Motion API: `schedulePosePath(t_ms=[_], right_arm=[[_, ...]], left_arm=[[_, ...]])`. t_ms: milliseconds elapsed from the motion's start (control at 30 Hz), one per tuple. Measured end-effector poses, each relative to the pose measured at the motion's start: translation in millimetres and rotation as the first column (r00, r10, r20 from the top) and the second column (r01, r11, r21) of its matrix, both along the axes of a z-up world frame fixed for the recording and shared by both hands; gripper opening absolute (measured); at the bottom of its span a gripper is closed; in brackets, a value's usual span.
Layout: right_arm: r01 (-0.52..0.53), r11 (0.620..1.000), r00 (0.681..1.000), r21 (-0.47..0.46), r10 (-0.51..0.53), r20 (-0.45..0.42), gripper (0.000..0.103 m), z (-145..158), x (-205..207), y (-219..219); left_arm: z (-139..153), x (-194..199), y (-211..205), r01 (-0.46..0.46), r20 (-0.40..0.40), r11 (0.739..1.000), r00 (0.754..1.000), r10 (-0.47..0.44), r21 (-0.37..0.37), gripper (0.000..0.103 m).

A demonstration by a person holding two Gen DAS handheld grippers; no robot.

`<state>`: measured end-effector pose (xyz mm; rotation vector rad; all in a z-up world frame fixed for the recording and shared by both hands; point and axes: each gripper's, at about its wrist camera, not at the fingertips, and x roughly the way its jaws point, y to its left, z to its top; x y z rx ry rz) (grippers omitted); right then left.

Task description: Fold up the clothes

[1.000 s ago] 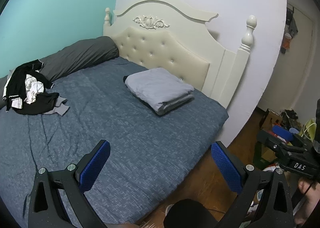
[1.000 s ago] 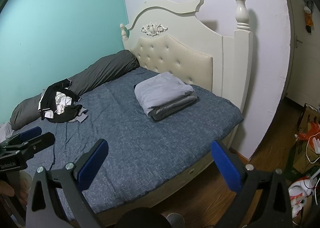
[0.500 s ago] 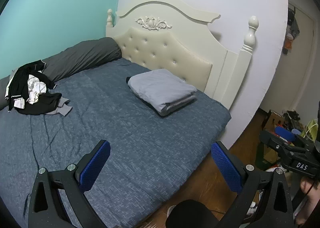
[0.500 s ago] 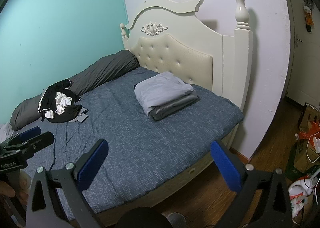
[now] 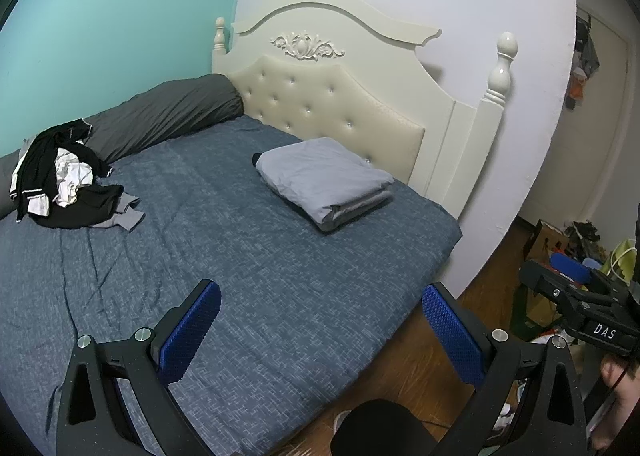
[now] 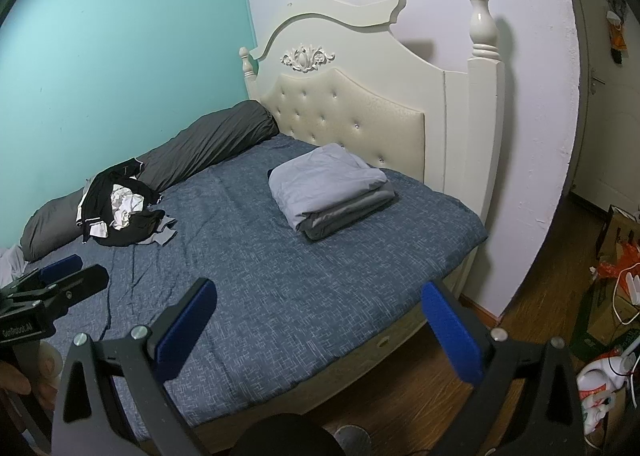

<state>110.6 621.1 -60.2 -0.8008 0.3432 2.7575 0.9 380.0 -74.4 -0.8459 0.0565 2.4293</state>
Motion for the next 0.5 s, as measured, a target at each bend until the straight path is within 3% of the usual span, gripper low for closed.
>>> schedulePosePath(t_ms=[500], right_arm=[[0.001, 1.000, 1.000, -0.008, -0.001, 0.004, 0.103, -1.8, 1.2, 0.3]], left_arm=[[-0.8, -0.4, -1.2, 0.001, 0.005, 1.000, 1.000, -0.001, -0.002, 0.103]])
